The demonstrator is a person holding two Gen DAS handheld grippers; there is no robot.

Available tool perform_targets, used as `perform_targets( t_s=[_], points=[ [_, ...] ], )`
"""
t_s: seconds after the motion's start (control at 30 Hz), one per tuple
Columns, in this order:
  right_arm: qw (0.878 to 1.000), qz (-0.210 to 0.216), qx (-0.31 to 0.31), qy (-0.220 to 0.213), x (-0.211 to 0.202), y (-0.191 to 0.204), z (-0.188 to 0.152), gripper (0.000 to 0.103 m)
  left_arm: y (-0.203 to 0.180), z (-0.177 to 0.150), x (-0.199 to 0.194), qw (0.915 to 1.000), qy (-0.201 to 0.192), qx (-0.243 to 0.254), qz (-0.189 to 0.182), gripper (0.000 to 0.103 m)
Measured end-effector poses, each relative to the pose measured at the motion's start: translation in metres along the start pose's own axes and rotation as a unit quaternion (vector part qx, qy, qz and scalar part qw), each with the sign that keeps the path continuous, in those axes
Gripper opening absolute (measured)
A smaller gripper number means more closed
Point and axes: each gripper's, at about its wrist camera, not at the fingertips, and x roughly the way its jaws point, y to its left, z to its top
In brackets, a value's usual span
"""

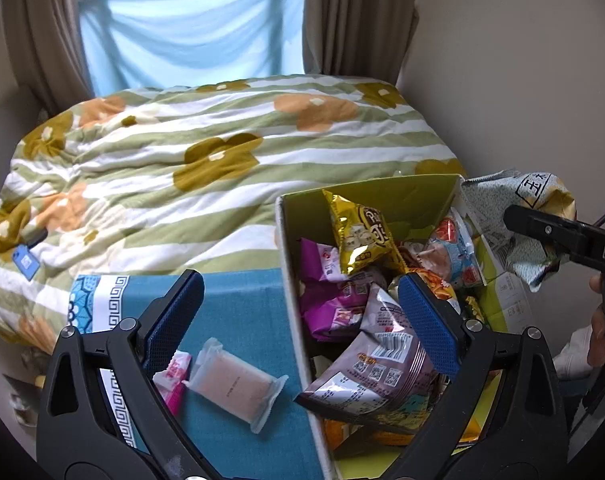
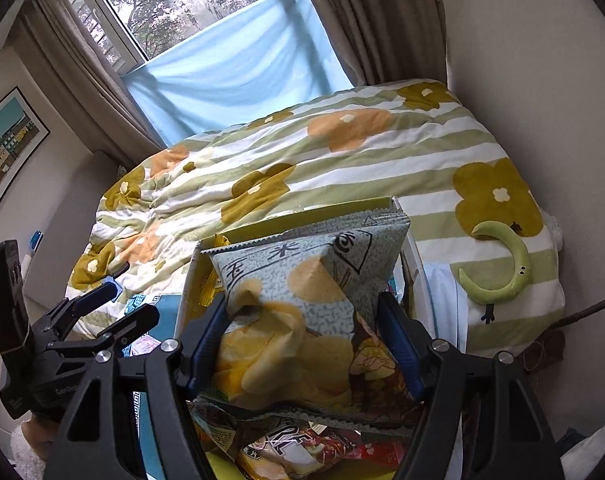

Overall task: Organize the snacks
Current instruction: 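Carry both bags into the box and open both grippers, then withdraw both grippers from the box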

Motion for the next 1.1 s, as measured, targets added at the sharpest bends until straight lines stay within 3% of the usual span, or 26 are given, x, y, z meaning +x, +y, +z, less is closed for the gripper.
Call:
perform_targets(
  t_s=[0.23,0.4,0.77,1.1],
  points=[
    [1.0,-0.008,-0.008,0.014,0.027,-0.001,0.022,0.071,0.028,-0.023,-0.015,0.9986,0.006,-0.034,0.04,0.097],
    [1.0,-0.014,-0.013,0.007,0.047,-0.003,0.024,0.096,0.037,-0.044,-0.019,0.9968,0.015,-0.055,0.056,0.097],
    [0.998,-0.029,-0.061,0.001,0.031,0.0,-0.004,0.098,0.049,-0.074,-0.051,0.9945,0.012,-0.071,0.076,0.097],
    [0.993,-0.047,-0.089,-0.056,-0.025,0.041,-0.022,0.098,0.1,-0.102,-0.097,0.9944,-0.012,-0.081,0.067,0.097]
  ],
)
